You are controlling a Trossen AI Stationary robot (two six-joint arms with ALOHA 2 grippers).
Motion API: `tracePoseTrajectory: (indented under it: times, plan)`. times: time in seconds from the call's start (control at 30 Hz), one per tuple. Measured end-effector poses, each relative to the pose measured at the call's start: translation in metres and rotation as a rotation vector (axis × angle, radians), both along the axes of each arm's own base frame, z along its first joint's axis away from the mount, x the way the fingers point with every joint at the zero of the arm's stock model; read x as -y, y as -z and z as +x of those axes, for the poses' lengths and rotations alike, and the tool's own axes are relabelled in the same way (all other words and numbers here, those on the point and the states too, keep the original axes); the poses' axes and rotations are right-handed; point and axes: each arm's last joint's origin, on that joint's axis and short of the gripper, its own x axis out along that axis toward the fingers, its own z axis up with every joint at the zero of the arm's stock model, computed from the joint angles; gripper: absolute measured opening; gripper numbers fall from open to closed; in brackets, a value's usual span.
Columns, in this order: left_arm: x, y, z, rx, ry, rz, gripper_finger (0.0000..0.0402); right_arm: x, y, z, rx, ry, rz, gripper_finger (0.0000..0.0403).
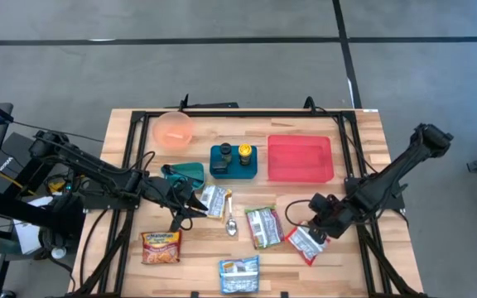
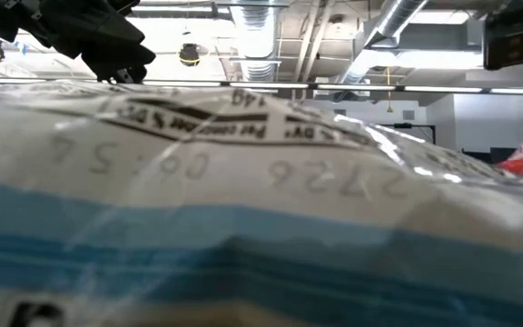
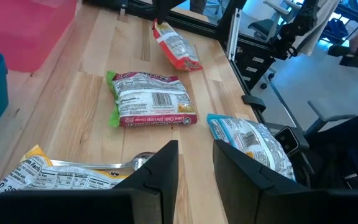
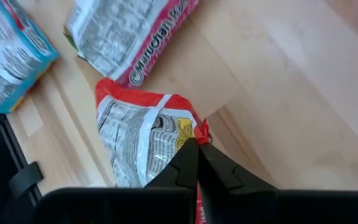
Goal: Pick & Place Food Item
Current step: Put the red noodle pack into the pink bin
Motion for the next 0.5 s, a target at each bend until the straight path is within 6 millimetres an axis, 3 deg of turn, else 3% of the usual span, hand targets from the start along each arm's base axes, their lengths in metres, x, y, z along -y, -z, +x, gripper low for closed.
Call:
tracePoseTrajectory:
  times: [0.5]
  plan:
    - [0.000,-0.001,0.000,0.005,0.000,-0.002,0.0095,0.016,-0.028,-0.010,0.235,0.000,-0.128,0.0000]
